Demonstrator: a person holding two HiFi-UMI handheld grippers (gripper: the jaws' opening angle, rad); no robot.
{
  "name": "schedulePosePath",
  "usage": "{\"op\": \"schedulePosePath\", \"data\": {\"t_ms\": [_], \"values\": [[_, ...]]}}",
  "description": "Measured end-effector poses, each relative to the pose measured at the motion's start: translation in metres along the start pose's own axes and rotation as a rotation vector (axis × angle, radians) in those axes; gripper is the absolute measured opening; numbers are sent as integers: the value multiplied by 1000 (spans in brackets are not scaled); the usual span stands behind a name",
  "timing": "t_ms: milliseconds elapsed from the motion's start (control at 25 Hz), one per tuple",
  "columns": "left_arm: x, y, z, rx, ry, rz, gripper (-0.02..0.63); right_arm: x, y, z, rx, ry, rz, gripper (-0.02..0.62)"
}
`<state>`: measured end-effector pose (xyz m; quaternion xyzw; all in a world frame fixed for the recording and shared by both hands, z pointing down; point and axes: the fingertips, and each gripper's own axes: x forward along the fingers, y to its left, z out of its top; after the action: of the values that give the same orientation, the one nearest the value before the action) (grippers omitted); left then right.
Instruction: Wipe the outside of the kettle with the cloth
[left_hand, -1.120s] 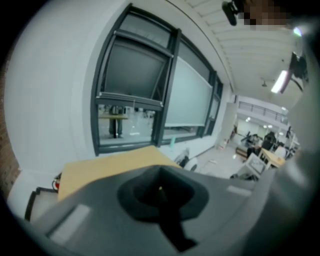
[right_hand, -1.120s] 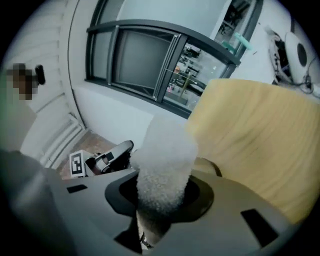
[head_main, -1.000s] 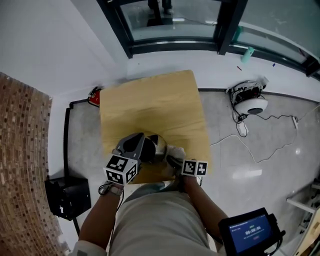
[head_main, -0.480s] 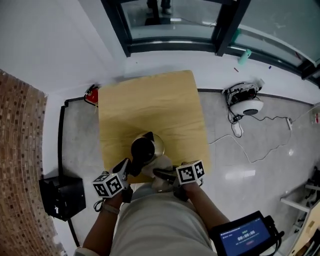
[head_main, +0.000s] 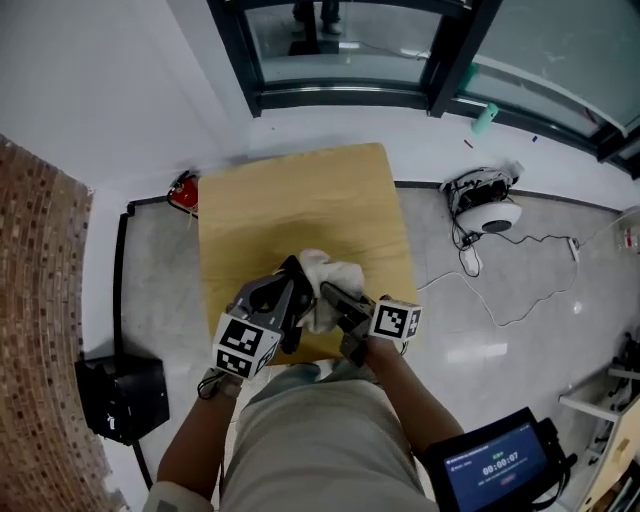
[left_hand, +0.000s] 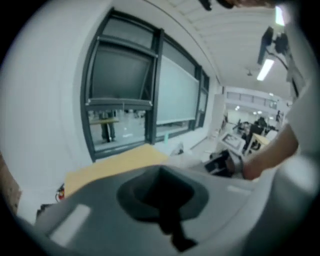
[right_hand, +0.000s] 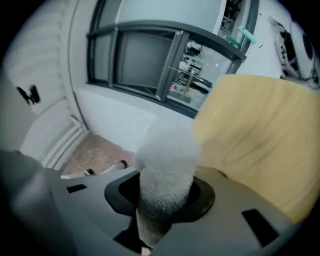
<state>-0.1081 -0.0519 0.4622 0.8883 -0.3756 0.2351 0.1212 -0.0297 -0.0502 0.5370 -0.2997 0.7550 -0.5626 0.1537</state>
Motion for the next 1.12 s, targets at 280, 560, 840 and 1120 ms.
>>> {"op": "schedulePosePath", "data": {"t_ms": [280, 560, 840, 1120], "values": [[7, 9, -10, 5, 42, 59, -5, -3, 24, -31, -76, 22, 3, 124], [9, 7, -6, -30, 49, 22, -5, -12, -49, -64, -25, 239, -260, 123], [8, 10, -10, -30, 43, 47, -3, -12, -57, -79, -41, 312, -261, 123], [9, 13, -10, -15, 43, 70, -3, -13, -57, -81, -55, 270, -186, 124]]}}
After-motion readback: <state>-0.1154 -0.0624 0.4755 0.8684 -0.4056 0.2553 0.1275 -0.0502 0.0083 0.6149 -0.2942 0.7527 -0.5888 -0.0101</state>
